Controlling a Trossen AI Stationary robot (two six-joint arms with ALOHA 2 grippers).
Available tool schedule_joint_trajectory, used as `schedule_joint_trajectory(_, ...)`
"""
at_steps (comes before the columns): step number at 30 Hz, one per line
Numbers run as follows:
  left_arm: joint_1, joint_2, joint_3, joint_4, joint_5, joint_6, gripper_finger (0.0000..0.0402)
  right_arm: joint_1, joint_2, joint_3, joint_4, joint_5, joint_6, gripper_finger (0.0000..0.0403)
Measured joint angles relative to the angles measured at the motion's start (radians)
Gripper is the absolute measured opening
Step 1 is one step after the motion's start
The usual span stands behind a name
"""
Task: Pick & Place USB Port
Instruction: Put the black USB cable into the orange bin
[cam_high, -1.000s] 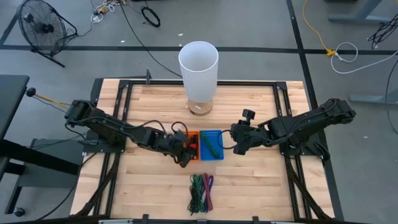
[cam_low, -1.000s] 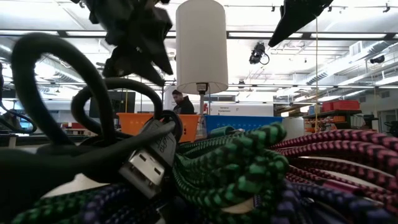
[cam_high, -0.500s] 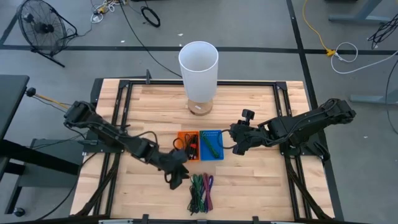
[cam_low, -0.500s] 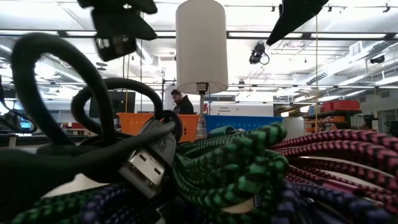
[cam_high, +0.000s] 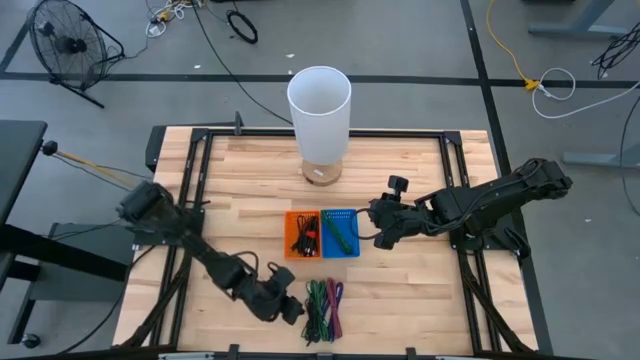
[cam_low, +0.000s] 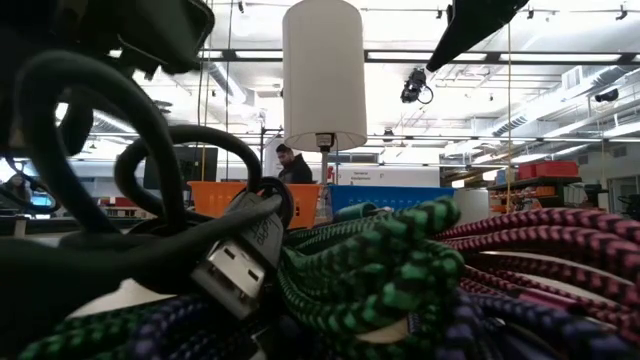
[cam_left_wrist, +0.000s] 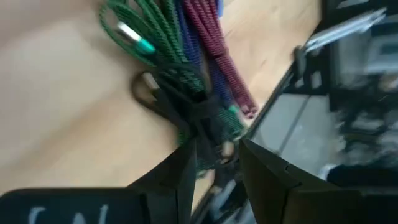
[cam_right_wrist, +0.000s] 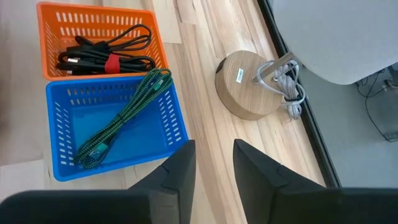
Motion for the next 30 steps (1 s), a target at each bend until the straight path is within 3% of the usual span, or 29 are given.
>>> schedule_joint_trajectory(7,-0.004,0.094,0.012,0.184,-0.037,-0.065,0.0126,0.0,0.0,0.0,0.001,0.0,-0.02,0.0109)
schedule_joint_trajectory(17,0.028,0.187,0.107,0.161,0.027,-0.062,0.0126,0.001,0.0,0.0,-0.004,-0.003,-0.021,0.0109)
schedule_joint_trajectory(22,0.039,0.198,0.134,0.115,0.115,-0.065,0.0126,0.001,0.0,0.0,-0.011,-0.003,-0.025,0.0109)
schedule_joint_trajectory(30,0.042,0.17,0.172,0.061,0.106,-0.045,0.0126,0.001,0.0,0.0,-0.012,-0.003,-0.027,0.0109)
